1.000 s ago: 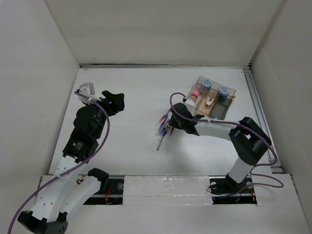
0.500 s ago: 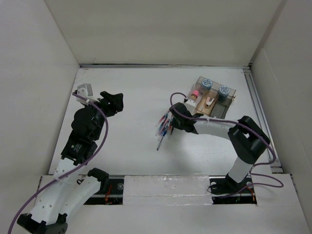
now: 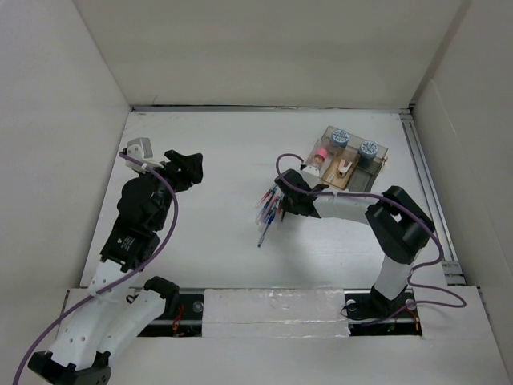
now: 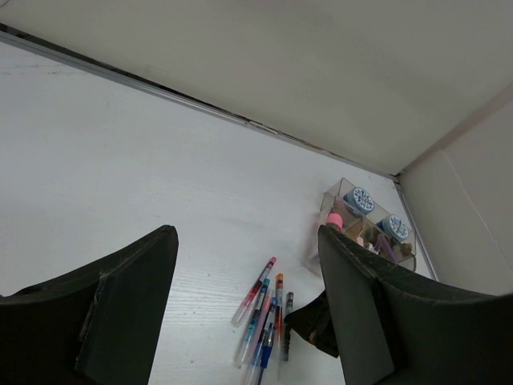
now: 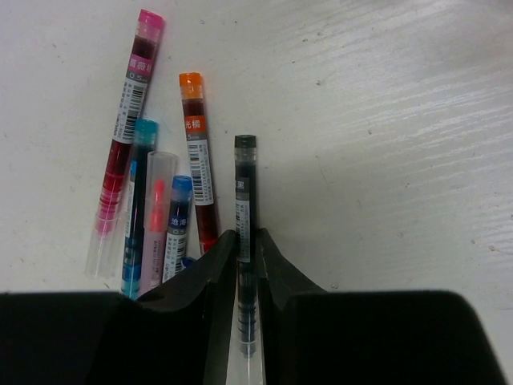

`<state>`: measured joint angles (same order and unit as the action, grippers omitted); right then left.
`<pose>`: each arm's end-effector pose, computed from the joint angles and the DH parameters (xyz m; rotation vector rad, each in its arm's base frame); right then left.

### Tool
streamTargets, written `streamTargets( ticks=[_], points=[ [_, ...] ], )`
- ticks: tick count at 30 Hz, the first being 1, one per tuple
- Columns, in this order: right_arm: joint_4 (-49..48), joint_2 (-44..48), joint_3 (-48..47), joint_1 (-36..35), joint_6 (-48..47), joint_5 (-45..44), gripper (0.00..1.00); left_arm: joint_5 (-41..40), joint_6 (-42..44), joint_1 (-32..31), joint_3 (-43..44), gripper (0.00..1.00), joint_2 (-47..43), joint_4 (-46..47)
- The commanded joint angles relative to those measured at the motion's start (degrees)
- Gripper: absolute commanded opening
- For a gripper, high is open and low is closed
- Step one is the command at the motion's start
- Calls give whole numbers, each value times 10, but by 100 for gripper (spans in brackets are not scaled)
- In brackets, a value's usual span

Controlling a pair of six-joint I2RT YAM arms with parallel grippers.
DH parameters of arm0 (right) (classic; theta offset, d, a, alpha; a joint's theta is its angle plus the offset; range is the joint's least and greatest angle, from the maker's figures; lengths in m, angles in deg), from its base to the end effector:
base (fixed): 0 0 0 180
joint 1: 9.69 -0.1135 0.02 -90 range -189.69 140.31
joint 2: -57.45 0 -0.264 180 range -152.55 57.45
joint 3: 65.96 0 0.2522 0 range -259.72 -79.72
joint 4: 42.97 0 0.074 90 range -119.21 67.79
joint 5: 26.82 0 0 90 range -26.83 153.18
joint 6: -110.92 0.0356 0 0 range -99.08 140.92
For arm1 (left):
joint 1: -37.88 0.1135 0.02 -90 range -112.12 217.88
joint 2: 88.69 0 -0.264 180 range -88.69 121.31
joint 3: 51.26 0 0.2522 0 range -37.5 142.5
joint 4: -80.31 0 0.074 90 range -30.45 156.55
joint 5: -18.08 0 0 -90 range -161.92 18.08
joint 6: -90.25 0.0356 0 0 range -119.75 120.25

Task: Organize the desk

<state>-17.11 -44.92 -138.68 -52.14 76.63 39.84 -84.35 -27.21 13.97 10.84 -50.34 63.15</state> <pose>0.2723 0.2300 0.1587 0.4369 2.4046 0.2421 0.1419 -0.0545 0.3914 -0.2256 1.4670 -0.5720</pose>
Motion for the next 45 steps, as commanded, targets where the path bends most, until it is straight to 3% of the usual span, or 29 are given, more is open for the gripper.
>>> streamTargets(
  ticks=[1, 5, 14, 24, 28, 38, 45],
  points=[
    [20, -13, -21, -1, -2, 2, 19, 4, 7, 3, 1, 66, -9, 23],
    [19, 0, -19, -1, -2, -3, 6, 5, 7, 3, 3, 66, -6, 21],
    [6, 152, 6, 48, -19, -62, 4, 7, 5, 3, 0, 66, -6, 27],
    [-45, 320, 109, 310, -34, -123, 4, 39, -7, 3, 7, 66, 26, 23],
    [-70, 277, 112, 397, -25, -90, 4, 41, -9, 3, 8, 66, 30, 25],
    [-53, 192, 53, 397, -49, -83, 5, 28, -4, 3, 4, 66, 19, 25],
    [-48, 190, 43, 366, -62, -72, 24, 24, -1, 3, 4, 66, 12, 24]
  ],
)
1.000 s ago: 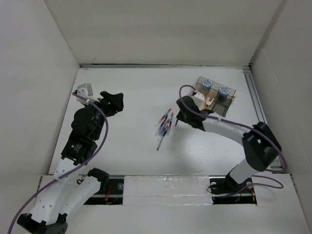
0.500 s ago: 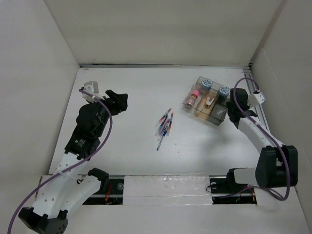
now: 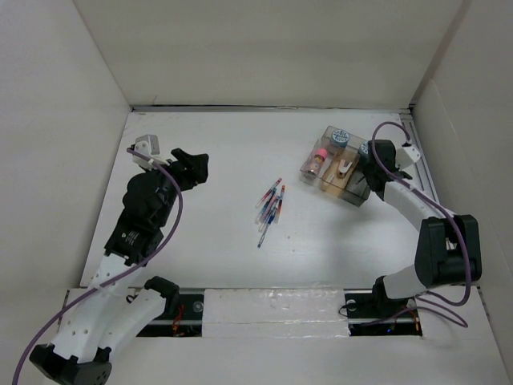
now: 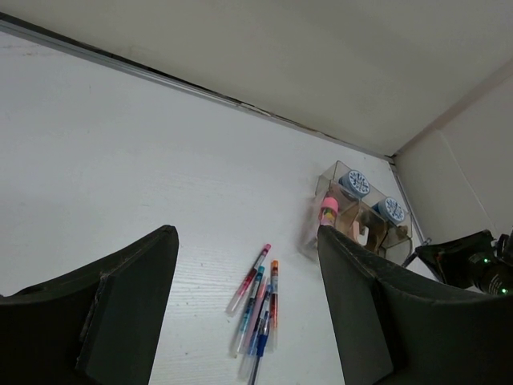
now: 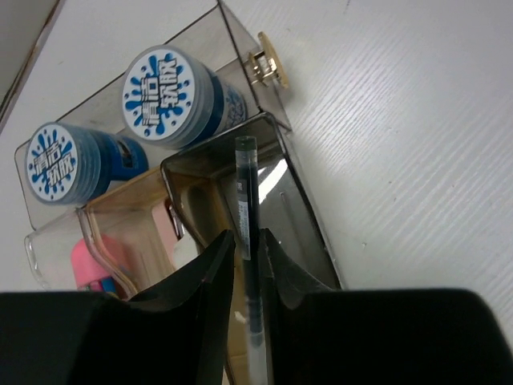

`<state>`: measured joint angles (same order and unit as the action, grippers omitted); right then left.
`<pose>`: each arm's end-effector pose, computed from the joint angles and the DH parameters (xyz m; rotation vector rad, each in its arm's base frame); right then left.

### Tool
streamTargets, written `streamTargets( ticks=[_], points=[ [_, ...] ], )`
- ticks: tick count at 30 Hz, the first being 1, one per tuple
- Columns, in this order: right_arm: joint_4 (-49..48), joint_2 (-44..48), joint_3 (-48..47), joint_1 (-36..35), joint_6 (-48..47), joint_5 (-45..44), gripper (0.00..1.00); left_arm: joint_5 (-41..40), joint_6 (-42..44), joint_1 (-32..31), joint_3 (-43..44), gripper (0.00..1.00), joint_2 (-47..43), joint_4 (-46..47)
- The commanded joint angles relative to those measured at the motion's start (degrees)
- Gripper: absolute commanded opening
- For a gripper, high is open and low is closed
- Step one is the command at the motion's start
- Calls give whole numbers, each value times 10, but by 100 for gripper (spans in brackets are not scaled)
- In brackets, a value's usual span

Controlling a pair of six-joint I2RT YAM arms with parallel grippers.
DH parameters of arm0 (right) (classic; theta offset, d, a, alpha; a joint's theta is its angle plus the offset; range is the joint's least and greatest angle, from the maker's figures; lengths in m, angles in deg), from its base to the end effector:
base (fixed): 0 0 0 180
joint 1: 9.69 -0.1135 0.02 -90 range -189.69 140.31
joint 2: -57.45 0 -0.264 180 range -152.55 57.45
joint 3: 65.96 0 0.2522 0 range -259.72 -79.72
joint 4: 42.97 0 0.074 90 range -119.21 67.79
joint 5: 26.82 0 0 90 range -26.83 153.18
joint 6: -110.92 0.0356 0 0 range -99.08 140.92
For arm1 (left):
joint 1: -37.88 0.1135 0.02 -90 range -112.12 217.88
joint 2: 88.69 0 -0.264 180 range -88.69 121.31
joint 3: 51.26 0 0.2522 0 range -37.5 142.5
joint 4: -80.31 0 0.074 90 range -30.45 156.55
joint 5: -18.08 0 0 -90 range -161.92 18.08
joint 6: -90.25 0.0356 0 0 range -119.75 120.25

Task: Organize the desk

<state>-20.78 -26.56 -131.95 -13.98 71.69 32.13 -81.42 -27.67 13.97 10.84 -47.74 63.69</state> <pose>0.3126 0.0050 0.2306 1.0979 1.8574 -0.0681 0.1528 -0.0613 0.3861 -0.1894 1.5108 -0.6040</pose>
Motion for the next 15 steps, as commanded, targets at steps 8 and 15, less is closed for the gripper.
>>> streamTargets(
  ticks=[8, 15],
  points=[
    [6, 6, -33, -33, -12, 15, 47, -11, 4, 3, 1, 66, -24, 21],
    [-53, 57, 22, -167, -3, 144, 0, -14, 5, 3, 1, 66, -18, 21]
  ],
)
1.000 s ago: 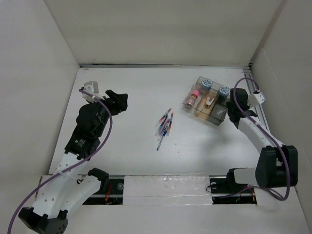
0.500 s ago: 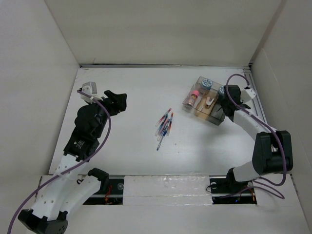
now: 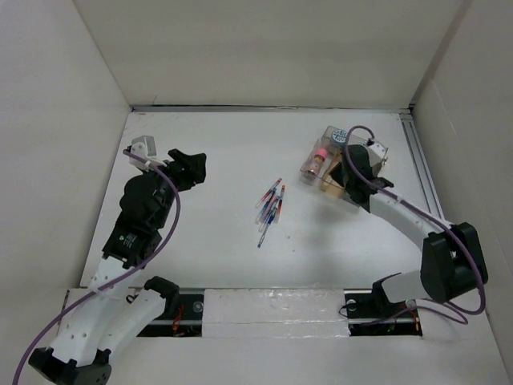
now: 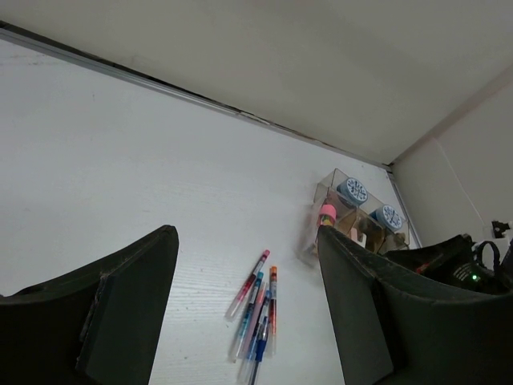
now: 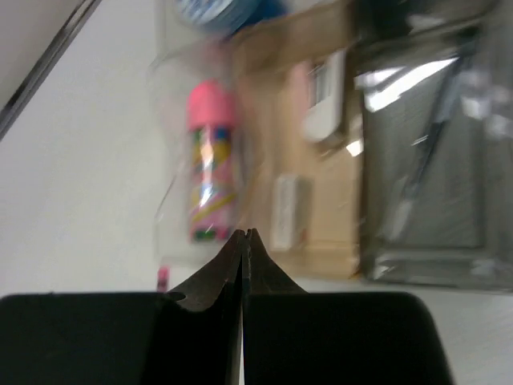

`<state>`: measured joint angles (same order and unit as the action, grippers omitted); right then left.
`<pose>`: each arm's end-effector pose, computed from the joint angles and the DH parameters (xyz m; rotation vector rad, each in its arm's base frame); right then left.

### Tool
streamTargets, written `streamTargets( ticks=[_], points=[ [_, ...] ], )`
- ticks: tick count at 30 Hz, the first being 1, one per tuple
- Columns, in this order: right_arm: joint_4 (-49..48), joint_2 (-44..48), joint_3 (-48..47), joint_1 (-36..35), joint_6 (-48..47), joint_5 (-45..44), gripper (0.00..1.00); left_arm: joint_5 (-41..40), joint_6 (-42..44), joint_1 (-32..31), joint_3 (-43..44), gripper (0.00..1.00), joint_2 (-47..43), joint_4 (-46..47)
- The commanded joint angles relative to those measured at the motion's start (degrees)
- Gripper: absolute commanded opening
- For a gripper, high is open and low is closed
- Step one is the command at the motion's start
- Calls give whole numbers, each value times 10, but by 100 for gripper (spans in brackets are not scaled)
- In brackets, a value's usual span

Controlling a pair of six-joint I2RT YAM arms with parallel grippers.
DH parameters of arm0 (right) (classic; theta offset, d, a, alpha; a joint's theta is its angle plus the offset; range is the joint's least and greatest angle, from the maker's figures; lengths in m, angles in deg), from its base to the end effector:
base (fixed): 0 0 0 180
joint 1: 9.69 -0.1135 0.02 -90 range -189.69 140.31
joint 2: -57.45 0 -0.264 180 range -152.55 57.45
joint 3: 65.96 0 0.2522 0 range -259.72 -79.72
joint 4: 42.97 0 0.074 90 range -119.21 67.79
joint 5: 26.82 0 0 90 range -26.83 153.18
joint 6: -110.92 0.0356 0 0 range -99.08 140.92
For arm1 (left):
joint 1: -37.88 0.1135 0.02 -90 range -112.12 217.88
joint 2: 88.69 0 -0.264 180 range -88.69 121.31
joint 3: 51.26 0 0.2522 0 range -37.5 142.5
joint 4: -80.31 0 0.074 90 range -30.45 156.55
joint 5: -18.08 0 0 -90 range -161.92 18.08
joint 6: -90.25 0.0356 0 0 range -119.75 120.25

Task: Organize the desk

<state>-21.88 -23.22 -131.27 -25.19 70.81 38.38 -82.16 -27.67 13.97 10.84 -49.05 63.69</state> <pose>0.2988 0.0674 0.2440 0.8567 1.9678 0.1867 0.1472 -0.0583 0.3894 -0.2002 1.4860 -0.6019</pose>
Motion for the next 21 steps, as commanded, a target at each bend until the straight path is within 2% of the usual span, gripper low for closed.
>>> streamTargets(
  ticks=[1, 5, 7, 8, 10, 14, 21],
  points=[
    [-46, 19, 26, -102, 12, 96, 0, -7, 5, 3, 2, 66, -3, 21],
    [-44, -38, 18, -224, 35, 69, 0, -3, 7, 3, 4, 66, 5, 17],
    [-27, -82, 1, -257, 39, 44, 11, -6, 6, 3, 2, 66, 4, 23],
    [-17, -95, -18, -280, 40, 23, 22, -5, 6, 3, 5, 66, 5, 21],
    [-22, -133, -31, -295, 29, 23, 32, 0, 6, 3, 7, 66, 14, 16],
    [0, -190, -91, -303, 26, -11, 34, -2, 6, 3, 8, 66, 13, 19],
    [10, -205, -104, -291, 40, -22, 32, -2, 7, 3, 7, 67, 12, 22]
  ],
)
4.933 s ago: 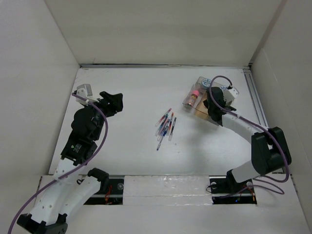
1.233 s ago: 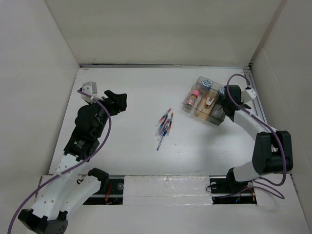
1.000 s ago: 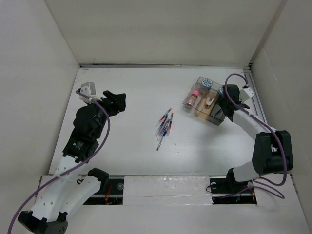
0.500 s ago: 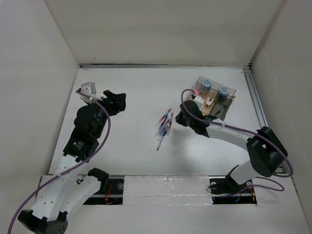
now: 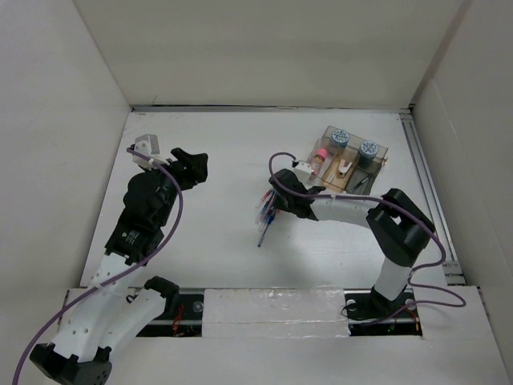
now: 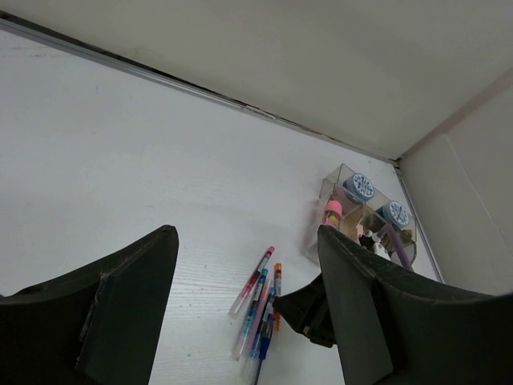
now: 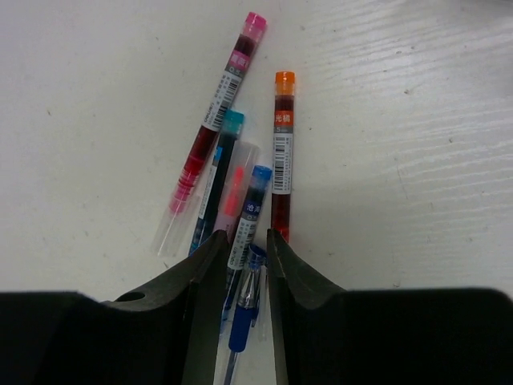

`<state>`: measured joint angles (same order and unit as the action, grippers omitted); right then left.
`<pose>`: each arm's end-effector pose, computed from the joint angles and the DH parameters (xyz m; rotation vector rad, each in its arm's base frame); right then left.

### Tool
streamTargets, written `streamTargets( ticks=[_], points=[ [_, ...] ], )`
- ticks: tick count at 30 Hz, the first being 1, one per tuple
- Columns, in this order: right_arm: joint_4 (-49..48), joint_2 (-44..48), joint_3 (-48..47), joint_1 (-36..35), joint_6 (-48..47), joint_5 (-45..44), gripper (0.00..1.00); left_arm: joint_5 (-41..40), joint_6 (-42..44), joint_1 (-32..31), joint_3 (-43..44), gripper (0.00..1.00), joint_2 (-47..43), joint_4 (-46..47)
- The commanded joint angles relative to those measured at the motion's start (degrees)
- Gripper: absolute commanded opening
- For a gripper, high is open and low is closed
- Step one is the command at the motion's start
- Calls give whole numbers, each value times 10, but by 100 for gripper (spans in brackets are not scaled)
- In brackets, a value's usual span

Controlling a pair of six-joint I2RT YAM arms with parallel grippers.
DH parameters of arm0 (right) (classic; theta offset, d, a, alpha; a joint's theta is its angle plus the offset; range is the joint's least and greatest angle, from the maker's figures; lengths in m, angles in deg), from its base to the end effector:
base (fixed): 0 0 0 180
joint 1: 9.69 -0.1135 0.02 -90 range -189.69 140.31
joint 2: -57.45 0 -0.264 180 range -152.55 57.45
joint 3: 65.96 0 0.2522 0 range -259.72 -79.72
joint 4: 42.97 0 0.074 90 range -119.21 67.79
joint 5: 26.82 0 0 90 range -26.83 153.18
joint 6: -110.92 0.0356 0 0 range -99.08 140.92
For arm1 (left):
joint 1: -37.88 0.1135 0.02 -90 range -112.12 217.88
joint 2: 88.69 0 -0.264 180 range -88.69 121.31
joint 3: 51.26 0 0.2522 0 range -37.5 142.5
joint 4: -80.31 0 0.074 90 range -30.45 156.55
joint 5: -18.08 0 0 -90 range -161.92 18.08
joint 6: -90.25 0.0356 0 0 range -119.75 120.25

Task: Organize the desk

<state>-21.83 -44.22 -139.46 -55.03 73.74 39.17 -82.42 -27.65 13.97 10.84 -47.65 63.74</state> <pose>0.2670 0.2496 0.1722 0.3386 2.3358 0.3315 0.1534 -0.0609 0.3860 -0.2032 1.5086 -0.5906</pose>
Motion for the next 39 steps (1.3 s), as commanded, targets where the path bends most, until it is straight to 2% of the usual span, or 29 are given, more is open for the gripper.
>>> streamTargets(
  ticks=[1, 7, 23, 25, 28, 34, 37, 39],
  points=[
    [11, 4, -24, 13, 12, -31, 32, 3, 7, 3, 10, 66, 1, 18],
    [56, -23, -55, 19, 16, -37, 25, 0, 7, 3, 8, 66, -5, 18],
    [88, -70, -83, 25, 11, -13, 26, 4, 6, 3, 3, 66, -17, 22],
    [90, -68, -80, 32, 11, -10, 18, 4, 5, 3, 5, 66, -17, 20],
    [79, -45, -54, 39, 13, -5, 5, 6, 6, 3, 5, 66, -11, 17],
    [72, 81, 2, 46, 12, -33, 1, 10, 5, 3, 7, 66, -7, 17],
    [53, 161, 28, 85, 4, -27, 1, 6, 5, 3, 4, 66, -15, 22],
    [21, 227, 79, 188, -8, 7, 1, 9, 5, 3, 7, 66, -8, 17]
  ],
)
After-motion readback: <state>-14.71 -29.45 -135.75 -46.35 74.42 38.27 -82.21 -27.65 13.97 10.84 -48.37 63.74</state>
